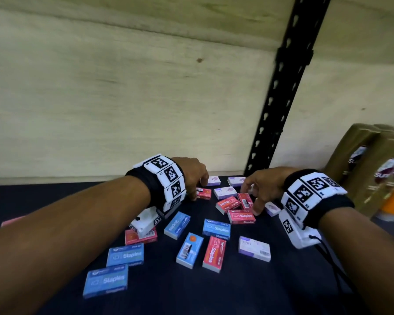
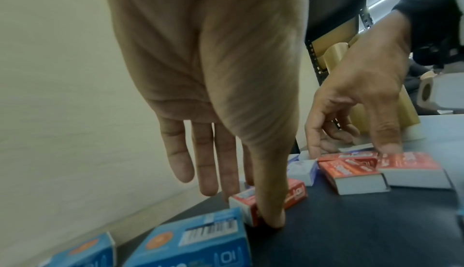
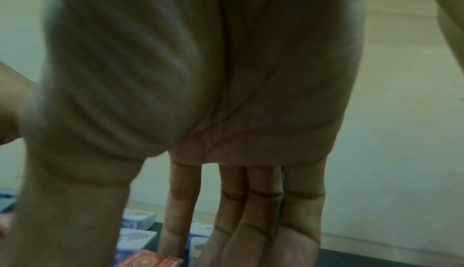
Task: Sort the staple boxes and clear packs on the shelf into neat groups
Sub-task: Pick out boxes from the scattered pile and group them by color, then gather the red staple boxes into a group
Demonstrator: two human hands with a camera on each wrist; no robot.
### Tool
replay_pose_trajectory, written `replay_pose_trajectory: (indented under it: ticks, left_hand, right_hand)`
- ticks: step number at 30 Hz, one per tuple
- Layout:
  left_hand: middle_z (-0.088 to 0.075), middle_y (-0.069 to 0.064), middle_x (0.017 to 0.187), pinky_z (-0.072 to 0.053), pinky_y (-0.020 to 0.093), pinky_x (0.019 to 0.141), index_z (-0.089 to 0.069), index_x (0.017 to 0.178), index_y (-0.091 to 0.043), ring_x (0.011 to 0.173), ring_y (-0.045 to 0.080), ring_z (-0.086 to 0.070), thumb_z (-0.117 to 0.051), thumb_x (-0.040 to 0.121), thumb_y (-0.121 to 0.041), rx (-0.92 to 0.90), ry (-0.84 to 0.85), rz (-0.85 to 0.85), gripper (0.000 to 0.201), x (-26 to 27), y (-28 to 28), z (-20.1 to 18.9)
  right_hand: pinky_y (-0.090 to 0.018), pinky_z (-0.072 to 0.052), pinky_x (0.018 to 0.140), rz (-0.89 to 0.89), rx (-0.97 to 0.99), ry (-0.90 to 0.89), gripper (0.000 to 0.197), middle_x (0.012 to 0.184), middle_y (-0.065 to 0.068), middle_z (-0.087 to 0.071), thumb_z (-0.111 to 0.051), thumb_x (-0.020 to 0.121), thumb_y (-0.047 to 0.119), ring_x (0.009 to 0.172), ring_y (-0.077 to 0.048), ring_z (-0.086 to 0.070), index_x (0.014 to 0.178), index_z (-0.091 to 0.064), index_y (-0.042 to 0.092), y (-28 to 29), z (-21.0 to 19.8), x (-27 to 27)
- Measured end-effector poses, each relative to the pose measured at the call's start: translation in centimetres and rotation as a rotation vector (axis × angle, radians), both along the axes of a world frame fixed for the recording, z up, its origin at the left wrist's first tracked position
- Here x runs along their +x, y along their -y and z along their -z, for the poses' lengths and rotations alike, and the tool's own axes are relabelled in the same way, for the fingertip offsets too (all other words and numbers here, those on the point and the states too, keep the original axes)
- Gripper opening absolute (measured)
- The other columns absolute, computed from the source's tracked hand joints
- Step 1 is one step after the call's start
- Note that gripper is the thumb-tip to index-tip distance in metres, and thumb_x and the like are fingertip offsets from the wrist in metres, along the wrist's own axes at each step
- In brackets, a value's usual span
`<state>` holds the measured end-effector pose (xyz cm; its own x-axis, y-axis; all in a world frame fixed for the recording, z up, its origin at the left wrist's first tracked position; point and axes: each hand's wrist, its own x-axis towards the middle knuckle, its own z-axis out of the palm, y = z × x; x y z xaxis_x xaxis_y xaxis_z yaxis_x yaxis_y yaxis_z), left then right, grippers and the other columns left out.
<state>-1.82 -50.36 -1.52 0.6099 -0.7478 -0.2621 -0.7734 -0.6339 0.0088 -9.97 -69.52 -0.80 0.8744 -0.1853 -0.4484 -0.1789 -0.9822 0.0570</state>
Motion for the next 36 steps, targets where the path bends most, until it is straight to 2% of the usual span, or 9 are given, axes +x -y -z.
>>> replay_pose_trajectory:
  ticks: [3, 9, 15, 18, 21, 26, 29, 33, 36]
  left_hand:
    - [-0.064, 0.001, 0.121, -0.040, 0.024, 0.077, -0.061, 0.127, -0.020, 0.107, 0.020, -0.059, -0.075, 0.084, -0.026, -0.009, -0.005, 0.038, 0.047, 0.1, 0.1, 0.0]
    - [-0.063, -0.001, 0.124, -0.040, 0.023, 0.082, -0.058, 0.132, -0.021, 0.109, 0.018, -0.058, -0.066, 0.091, -0.030, -0.074, -0.003, 0.028, 0.043, -0.1, -1.0, -1.2]
    - [-0.066, -0.004, 0.112, -0.043, 0.026, 0.086, -0.059, 0.130, -0.020, 0.100, 0.015, -0.059, -0.051, 0.099, -0.030, -0.073, -0.060, 0.001, 0.034, -0.2, -4.9, -3.6]
    - [-0.066, -0.004, 0.097, -0.043, 0.023, 0.075, -0.060, 0.127, -0.014, 0.088, 0.012, -0.060, -0.044, 0.102, -0.024, -0.070, -0.094, -0.035, 0.031, 0.0, -7.6, -4.7]
    - [-0.070, 0.001, 0.099, -0.041, 0.020, 0.067, -0.059, 0.125, -0.011, 0.081, 0.012, -0.061, -0.040, 0.104, -0.020, -0.067, -0.097, -0.095, 0.030, 0.3, -11.1, -5.4]
    - [-0.070, 0.003, 0.097, -0.046, 0.023, 0.076, -0.058, 0.126, -0.009, 0.080, 0.014, -0.063, -0.043, 0.103, -0.019, -0.083, -0.119, -0.210, 0.029, 1.2, -17.6, -5.8]
    - [-0.072, 0.005, 0.103, -0.049, 0.023, 0.077, -0.059, 0.125, -0.011, 0.080, 0.013, -0.064, -0.044, 0.101, -0.016, -0.081, -0.116, -0.296, 0.028, 1.9, -21.5, -5.8]
    - [-0.073, 0.004, 0.102, -0.045, 0.018, 0.064, -0.060, 0.122, -0.014, 0.077, 0.012, -0.063, -0.043, 0.100, -0.016, -0.034, -0.090, -0.376, 0.027, 3.0, -26.0, -5.2]
    - [-0.073, 0.004, 0.103, -0.047, 0.022, 0.071, -0.061, 0.122, -0.014, 0.081, 0.014, -0.062, -0.044, 0.099, -0.017, 0.017, -0.062, -0.417, 0.029, 4.0, -28.6, -4.6]
  right_hand:
    - [-0.027, -0.045, 0.088, 0.002, 0.009, 0.026, 0.057, 0.085, 0.019, -0.051, -0.088, 0.070, 0.029, 0.095, -0.012, -0.053, 0.122, -0.062, 0.027, 0.1, 0.3, 0.3]
    - [-0.034, -0.052, 0.096, 0.005, -0.034, 0.061, 0.050, 0.105, 0.008, -0.071, -0.088, 0.065, 0.040, 0.100, -0.015, -0.065, 0.109, -0.072, 0.023, 0.1, -0.7, 0.0]
    - [-0.034, -0.058, 0.080, 0.088, 0.292, 0.119, 0.031, 0.091, -0.004, -0.076, -0.079, 0.068, 0.031, 0.076, -0.017, -0.069, 0.096, -0.076, 0.018, -1.0, -2.9, -0.4]
    - [-0.034, -0.050, 0.069, 0.146, 0.442, 0.131, 0.037, 0.083, -0.007, -0.064, -0.066, 0.072, 0.030, 0.071, -0.022, -0.058, 0.098, -0.070, 0.005, -3.4, -3.9, 0.1]
    - [-0.027, -0.042, 0.062, 0.171, 0.431, 0.113, 0.027, 0.078, -0.010, -0.060, -0.056, 0.076, 0.034, 0.069, -0.025, -0.053, 0.080, -0.064, 0.009, -6.9, -4.7, 1.3]
    - [-0.026, -0.043, 0.058, 0.081, 0.304, 0.100, 0.056, 0.051, -0.001, -0.057, -0.042, 0.095, 0.055, 0.046, -0.017, -0.051, 0.066, -0.059, 0.010, -12.7, -4.9, 4.2]
    - [-0.026, -0.045, 0.061, -0.076, 0.242, 0.094, 0.065, 0.060, -0.001, -0.058, -0.033, 0.097, 0.065, 0.053, -0.017, -0.050, 0.075, -0.061, 0.011, -16.1, -4.9, 5.9]
    - [-0.026, -0.045, 0.061, -0.214, 0.266, 0.082, 0.049, 0.069, 0.001, -0.060, -0.039, 0.102, 0.050, 0.060, -0.016, -0.051, 0.079, -0.061, 0.013, -20.2, -4.6, 8.3]
    - [-0.025, -0.049, 0.064, -0.293, 0.250, 0.064, 0.031, 0.071, 0.002, -0.065, -0.047, 0.101, 0.033, 0.060, -0.014, -0.058, 0.078, -0.060, 0.016, -23.3, -4.3, 9.6]
